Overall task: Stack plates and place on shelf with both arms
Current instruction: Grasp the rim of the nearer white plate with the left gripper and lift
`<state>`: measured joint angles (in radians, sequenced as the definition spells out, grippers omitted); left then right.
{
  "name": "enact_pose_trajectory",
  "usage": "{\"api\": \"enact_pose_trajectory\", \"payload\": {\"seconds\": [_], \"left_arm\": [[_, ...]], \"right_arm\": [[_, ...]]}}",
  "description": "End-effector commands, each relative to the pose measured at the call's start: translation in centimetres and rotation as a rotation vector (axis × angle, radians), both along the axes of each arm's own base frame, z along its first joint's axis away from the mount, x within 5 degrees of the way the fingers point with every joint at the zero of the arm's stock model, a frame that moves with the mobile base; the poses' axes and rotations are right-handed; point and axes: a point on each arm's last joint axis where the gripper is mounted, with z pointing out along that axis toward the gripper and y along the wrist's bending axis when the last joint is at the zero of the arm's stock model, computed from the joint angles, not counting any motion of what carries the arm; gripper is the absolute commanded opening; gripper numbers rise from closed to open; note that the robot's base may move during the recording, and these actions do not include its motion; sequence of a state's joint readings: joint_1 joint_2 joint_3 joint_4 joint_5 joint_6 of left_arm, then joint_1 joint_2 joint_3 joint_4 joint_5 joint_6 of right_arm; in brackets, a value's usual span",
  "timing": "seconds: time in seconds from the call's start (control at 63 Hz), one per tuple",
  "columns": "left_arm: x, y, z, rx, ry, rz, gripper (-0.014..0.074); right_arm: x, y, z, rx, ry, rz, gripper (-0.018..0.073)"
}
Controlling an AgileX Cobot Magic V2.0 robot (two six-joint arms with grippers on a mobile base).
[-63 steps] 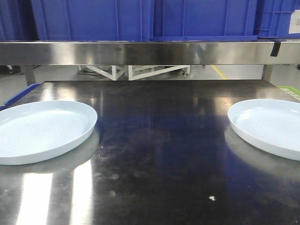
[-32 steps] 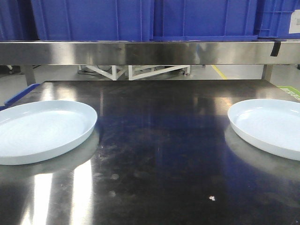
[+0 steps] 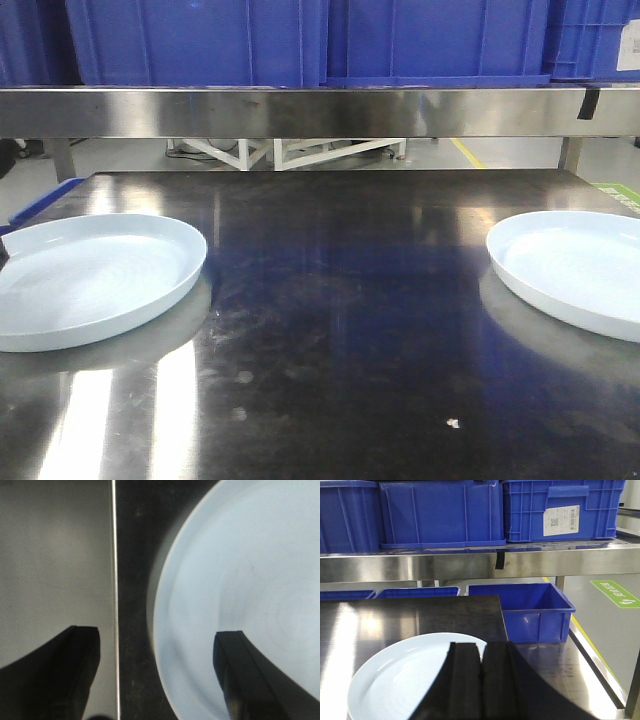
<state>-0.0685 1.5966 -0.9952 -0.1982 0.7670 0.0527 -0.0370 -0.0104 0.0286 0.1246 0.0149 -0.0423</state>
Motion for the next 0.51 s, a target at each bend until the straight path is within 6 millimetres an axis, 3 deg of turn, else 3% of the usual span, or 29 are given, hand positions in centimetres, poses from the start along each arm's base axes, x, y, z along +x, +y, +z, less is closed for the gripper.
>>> {"api": "enact_pose_trajectory", "payload": {"seconds": [0.0, 0.365, 0.492], "left_arm": [[0.7, -0.4, 1.7, -0.010, -0.103, -0.002, 0.0531], [1.2, -1.9, 0.0, -0.001, -0.061, -0.064, 0.0522], [1.2, -1.9, 0.0, -0.001, -0.063, -0.064, 0.0443]], "right_arm": [[-0.4, -0.1, 1.4, -0.017, -0.122, -0.018, 0.0050], [-0.4, -0.1, 1.4, -0.017, -0.122, -0.018, 0.0050], [-0.4, -0.1, 1.4, -0.017, -0.122, -0.018, 0.0050]]}}
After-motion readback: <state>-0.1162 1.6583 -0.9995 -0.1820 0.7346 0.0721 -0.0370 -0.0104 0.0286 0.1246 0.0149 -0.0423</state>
